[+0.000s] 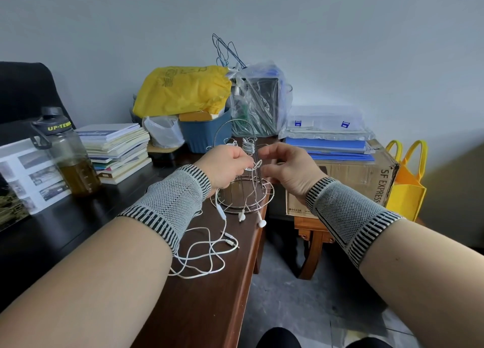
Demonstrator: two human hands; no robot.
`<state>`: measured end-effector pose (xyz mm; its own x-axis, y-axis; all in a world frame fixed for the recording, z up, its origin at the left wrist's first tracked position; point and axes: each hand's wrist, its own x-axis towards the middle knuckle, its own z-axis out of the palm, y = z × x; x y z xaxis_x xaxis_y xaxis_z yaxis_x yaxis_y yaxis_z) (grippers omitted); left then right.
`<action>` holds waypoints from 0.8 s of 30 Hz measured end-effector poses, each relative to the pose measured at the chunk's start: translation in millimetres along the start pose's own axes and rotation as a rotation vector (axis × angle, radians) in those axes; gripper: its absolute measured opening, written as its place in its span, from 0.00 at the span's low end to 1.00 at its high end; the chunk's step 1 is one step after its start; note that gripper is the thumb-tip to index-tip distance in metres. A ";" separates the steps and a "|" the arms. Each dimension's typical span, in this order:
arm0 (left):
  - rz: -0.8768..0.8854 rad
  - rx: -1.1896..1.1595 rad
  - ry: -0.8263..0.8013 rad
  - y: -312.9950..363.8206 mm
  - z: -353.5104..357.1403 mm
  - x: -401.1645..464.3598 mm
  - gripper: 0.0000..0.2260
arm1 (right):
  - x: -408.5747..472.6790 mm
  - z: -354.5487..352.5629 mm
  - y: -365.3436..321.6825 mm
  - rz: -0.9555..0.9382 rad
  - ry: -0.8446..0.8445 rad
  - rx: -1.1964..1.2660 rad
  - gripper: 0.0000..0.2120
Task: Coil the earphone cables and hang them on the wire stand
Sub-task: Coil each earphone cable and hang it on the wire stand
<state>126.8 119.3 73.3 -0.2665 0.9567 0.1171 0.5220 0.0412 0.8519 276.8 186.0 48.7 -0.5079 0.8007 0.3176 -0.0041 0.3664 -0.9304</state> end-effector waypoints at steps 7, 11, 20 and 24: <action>-0.008 0.075 0.034 -1.9 0.3 0.2 0.11 | 0.0 6.8 -8.3 -0.153 0.083 -0.291 0.07; -0.036 0.086 0.008 -5.4 -0.4 -0.9 0.11 | 3.6 5.2 -15.9 0.070 0.136 0.333 0.10; -0.020 0.255 0.048 -6.1 -8.4 1.0 0.13 | 2.6 -8.6 -21.5 0.070 0.111 -0.349 0.08; -0.010 0.229 0.041 -1.8 -4.7 -1.0 0.12 | 7.0 -0.9 -17.7 0.024 0.194 -0.528 0.14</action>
<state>122.3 116.9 74.0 -0.3032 0.9435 0.1337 0.6882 0.1198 0.7155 274.1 185.6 67.5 -0.3345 0.8659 0.3719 0.4625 0.4947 -0.7358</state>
